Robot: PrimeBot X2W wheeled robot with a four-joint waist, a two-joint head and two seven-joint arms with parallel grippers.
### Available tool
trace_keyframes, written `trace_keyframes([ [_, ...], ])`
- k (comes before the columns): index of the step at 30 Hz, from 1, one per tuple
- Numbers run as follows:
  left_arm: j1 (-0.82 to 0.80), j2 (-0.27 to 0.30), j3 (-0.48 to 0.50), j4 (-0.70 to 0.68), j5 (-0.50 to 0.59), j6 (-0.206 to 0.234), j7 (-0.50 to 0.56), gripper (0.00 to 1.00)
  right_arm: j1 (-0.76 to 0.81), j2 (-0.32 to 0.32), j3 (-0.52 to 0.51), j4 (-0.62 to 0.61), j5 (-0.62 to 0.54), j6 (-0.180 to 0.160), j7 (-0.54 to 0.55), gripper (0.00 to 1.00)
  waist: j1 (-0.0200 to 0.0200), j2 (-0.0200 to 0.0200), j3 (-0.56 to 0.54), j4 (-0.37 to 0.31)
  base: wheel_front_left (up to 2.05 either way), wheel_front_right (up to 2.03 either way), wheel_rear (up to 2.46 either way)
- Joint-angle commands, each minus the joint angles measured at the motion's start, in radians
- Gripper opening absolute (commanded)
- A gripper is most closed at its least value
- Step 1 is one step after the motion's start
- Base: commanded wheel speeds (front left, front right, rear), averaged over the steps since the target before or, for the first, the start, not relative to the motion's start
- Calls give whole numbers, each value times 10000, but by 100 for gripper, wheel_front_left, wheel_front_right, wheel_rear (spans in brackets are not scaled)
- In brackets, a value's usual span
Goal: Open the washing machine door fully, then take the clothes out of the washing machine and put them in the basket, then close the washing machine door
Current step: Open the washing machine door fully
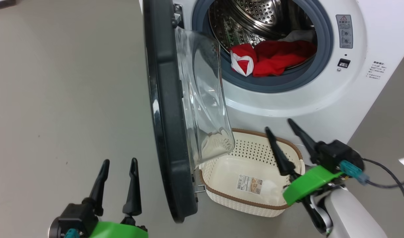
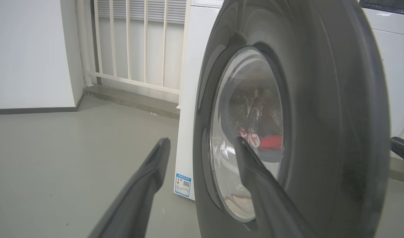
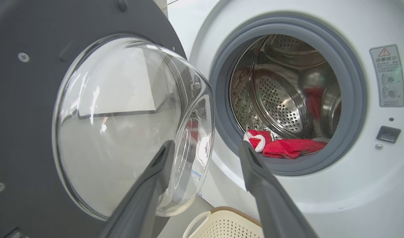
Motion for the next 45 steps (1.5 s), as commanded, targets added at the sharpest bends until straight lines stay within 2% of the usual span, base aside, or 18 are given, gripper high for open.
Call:
trace_keyframes([
  [1,-23,96,347,-314,115,16,-78,100,234,197,-319,-545,-532,62,-179,100,1,0,-7,14,0,0,0],
  [5,24,81,360,-368,152,14,-78,100,907,315,-1047,-1220,-1234,62,-208,100,1,0,-42,35,0,0,0],
  [14,216,59,347,-362,287,2,-78,100,2288,326,-1170,-2471,-988,62,-214,100,1,0,-213,58,0,0,0],
  [22,302,51,334,-314,339,-22,-78,100,3007,328,-1064,-2725,-1018,62,-215,100,1,0,-266,73,0,0,0],
  [35,369,48,331,-223,371,-63,-78,100,3080,328,-1110,-2861,-1144,62,-215,100,1,0,-350,147,0,0,0],
  [36,381,53,321,-205,368,-71,-78,75,3093,328,-1126,-2862,-1155,62,-215,100,1,0,-357,161,0,0,0],
  [38,394,58,293,-159,333,-101,-76,0,3119,328,-1163,-2863,-1165,62,-215,100,1,0,-368,186,0,0,0],
  [45,301,94,255,-395,292,-117,-76,0,3128,329,-1353,-2806,-1194,62,-216,100,1,0,-401,236,0,0,0],
])
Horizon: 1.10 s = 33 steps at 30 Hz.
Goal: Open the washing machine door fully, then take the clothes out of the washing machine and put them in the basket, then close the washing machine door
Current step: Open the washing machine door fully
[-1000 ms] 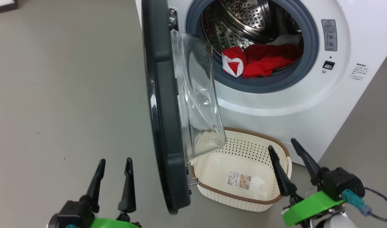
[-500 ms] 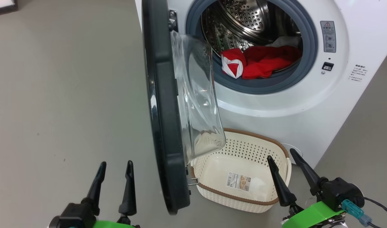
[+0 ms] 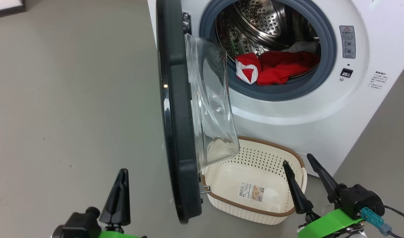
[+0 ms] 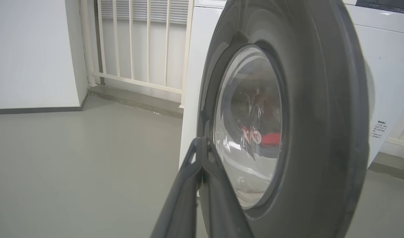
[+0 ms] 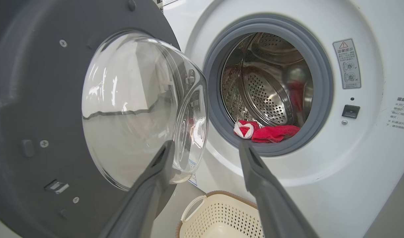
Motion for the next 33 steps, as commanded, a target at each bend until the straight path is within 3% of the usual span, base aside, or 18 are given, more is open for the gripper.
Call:
trace_keyframes([
  [1,-260,97,298,-493,2,-14,-78,0,-76,-3,122,-224,-84,48,-118,100,0,0,-7,3,0,0,0],
  [19,-973,505,-211,-3949,760,180,784,0,-152,-3,237,-266,-260,48,-118,100,0,0,47,-182,0,0,0],
  [26,-1373,485,-916,-4681,835,-118,1242,0,-217,-3,329,-235,-284,48,-118,100,0,0,134,-271,0,0,0],
  [33,-1483,396,-2066,-4281,952,-482,1773,0,-300,-3,378,-256,-271,48,-118,100,0,0,219,-433,0,0,0],
])
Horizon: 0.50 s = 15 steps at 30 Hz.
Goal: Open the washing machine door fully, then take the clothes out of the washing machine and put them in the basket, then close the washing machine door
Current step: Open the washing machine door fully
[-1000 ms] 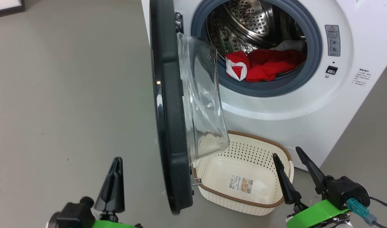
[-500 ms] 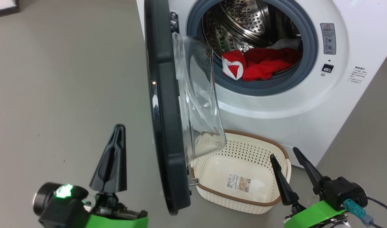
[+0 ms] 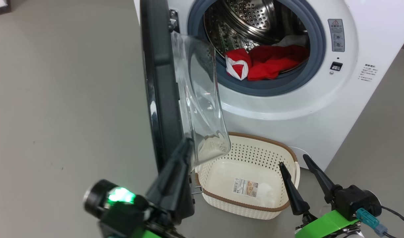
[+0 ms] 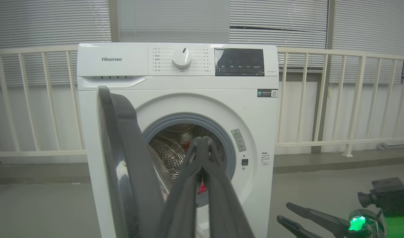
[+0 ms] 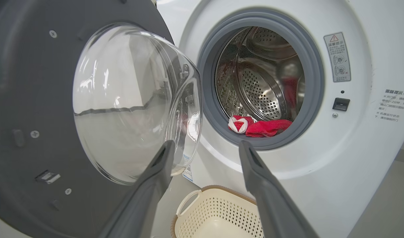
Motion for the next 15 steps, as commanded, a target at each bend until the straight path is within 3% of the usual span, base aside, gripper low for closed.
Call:
trace_keyframes([
  [1,-360,39,103,-18,91,-143,154,0,-309,-16,249,-269,-91,48,-118,100,0,0,44,-67,0,0,0],
  [8,-170,-55,-557,1033,-196,-330,609,0,-330,-16,206,-351,-130,48,-118,100,0,0,133,-209,0,0,0],
  [15,-60,18,-450,1803,-184,-130,586,0,-330,-16,201,-363,-148,48,-118,100,0,0,140,-301,0,0,0],
])
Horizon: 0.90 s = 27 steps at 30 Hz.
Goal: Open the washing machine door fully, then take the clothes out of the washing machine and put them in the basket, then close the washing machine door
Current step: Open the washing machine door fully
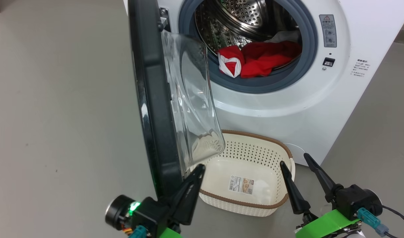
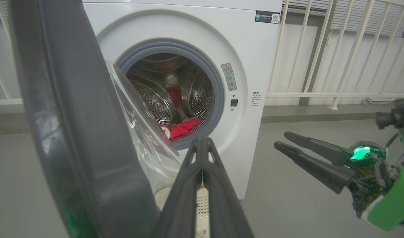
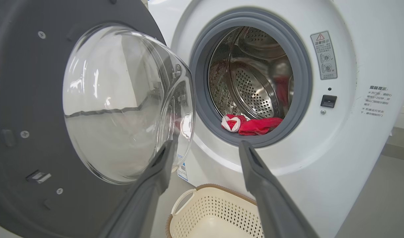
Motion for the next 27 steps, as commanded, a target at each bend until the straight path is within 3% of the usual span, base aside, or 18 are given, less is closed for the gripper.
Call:
trace_keyframes([
  [1,-119,67,405,-175,-39,80,-7,0,-323,-14,218,-284,-150,48,-118,100,0,-1,5,-4,0,0,0],
  [27,704,577,1616,299,-390,1302,66,0,-52,-14,259,-228,-75,48,-118,100,0,-1,-302,590,0,0,0],
])
